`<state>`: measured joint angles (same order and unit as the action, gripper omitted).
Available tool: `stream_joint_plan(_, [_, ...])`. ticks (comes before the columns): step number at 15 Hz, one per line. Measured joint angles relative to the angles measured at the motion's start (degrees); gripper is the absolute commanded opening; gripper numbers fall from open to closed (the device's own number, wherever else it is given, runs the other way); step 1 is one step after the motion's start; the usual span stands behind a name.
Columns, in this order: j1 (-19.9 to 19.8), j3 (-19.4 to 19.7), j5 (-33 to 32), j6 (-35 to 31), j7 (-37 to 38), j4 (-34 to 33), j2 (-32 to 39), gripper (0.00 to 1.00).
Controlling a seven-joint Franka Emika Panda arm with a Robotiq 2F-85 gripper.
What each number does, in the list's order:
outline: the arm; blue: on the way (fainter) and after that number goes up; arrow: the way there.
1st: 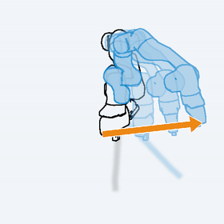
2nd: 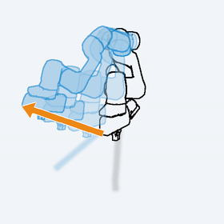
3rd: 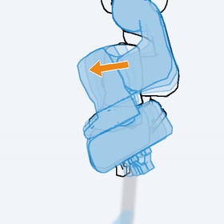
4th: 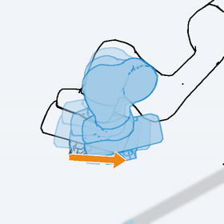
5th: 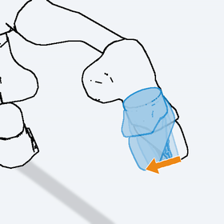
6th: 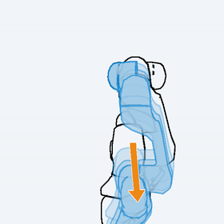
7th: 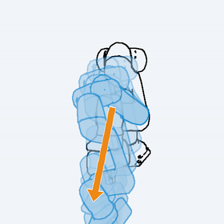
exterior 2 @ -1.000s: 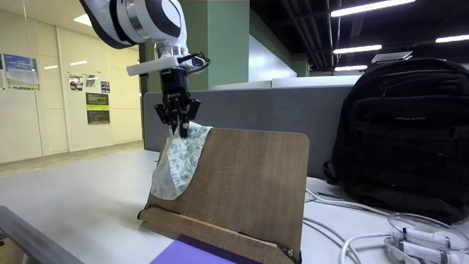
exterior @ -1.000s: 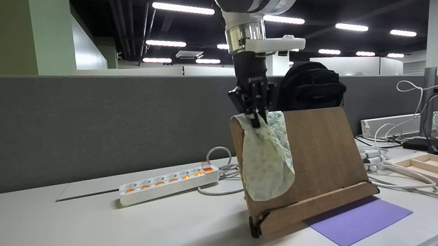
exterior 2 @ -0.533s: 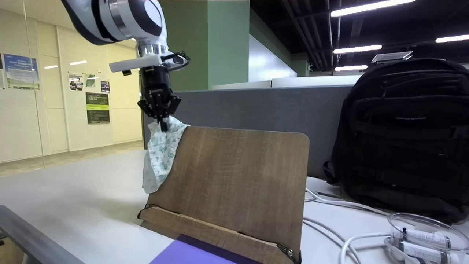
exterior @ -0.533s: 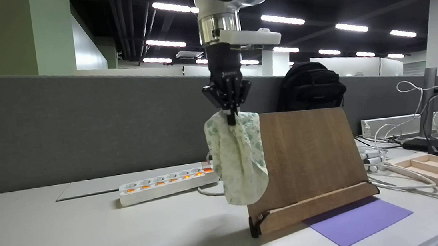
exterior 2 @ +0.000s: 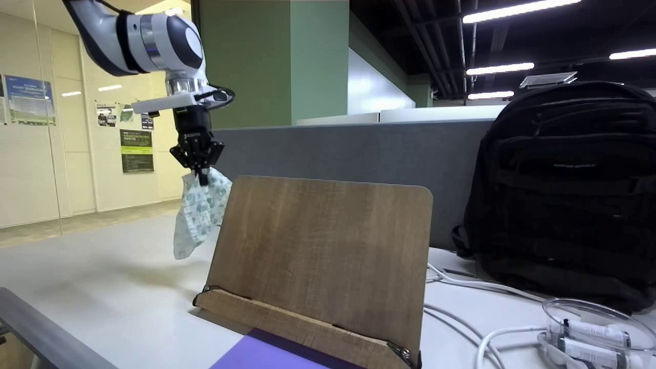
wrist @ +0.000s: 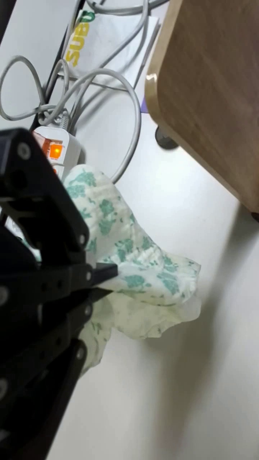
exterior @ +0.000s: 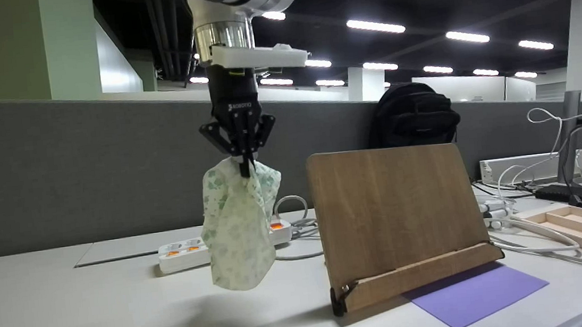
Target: Put the cloth on the table
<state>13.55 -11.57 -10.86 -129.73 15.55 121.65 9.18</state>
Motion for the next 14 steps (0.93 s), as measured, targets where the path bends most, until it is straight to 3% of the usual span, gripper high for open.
stream_joint_plan(10, [8.9,2.46,-2.66,5.97,17.82,-8.62,15.13,0.01])
stream_joint_plan(11, [9.89,2.95,-2.97,6.26,19.59,-9.16,16.12,0.29])
stream_joint_plan(12, [10.81,3.37,-3.18,6.74,21.27,-9.73,17.09,0.3])
stream_joint_plan(14, [12.24,4.01,-3.23,7.92,24.62,-10.95,18.82,0.42])
